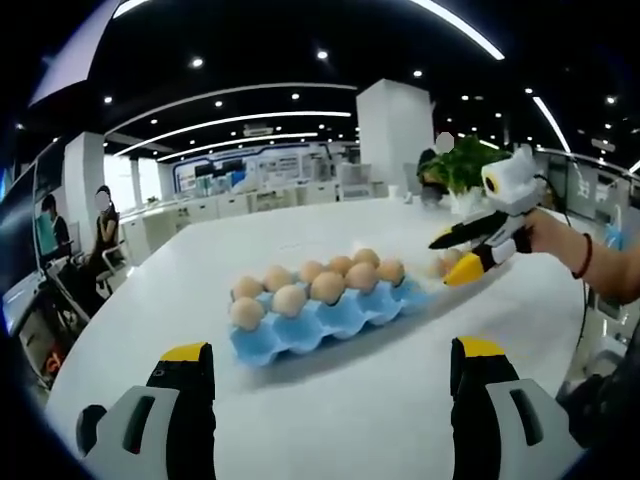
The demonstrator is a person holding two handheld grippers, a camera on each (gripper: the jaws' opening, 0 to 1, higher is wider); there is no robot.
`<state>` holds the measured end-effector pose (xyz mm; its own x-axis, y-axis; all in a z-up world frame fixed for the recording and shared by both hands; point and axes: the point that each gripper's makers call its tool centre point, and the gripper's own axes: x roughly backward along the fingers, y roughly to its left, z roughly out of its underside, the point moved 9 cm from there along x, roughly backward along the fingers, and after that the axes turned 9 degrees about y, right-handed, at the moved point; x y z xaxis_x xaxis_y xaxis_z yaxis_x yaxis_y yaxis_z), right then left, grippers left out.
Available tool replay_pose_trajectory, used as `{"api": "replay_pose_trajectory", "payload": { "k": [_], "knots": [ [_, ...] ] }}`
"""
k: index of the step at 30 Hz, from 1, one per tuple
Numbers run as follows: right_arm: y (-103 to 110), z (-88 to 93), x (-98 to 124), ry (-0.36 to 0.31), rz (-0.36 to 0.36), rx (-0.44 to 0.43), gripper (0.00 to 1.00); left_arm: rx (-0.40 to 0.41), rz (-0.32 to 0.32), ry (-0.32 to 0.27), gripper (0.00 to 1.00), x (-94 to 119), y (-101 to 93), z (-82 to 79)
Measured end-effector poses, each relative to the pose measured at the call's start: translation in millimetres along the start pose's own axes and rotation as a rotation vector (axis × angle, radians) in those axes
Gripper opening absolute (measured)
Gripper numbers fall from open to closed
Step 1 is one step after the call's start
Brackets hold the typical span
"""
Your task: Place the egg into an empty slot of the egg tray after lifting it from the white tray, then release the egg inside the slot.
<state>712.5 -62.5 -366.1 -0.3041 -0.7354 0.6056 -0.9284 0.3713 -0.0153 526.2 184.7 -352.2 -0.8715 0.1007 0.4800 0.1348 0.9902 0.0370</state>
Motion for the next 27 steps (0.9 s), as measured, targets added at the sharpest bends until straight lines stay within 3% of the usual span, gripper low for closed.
{"api": "replay_pose_trajectory", "payload": {
  "k": [4, 14, 19, 25, 27],
  "knots": [
    [-4, -0.7, 1, 0.007, 0.010, -0.014, 0.56, -0.002, -0.006, 0.007, 1.00, 1, 0.1, 1.5],
    [-4, -5.0, -2, 0.112, 0.076, 0.116, 0.38, -0.002, -0.005, 0.009, 1.00, 2, -1.1, 1.6],
    [-6, -8.3, -7, 0.141, 0.056, 0.154, 0.32, -0.004, -0.001, 0.009, 1.00, 2, -0.8, 2.0],
    [-11, -8.8, -10, 0.182, -0.007, 0.109, 0.30, -0.004, 0.004, 0.012, 1.00, 1, -0.8, 2.9],
    [-12, -6.8, -10, 0.198, -0.041, 0.031, 0.29, -0.003, 0.004, 0.010, 1.00, 1, -0.2, 2.9]
  ]
}}
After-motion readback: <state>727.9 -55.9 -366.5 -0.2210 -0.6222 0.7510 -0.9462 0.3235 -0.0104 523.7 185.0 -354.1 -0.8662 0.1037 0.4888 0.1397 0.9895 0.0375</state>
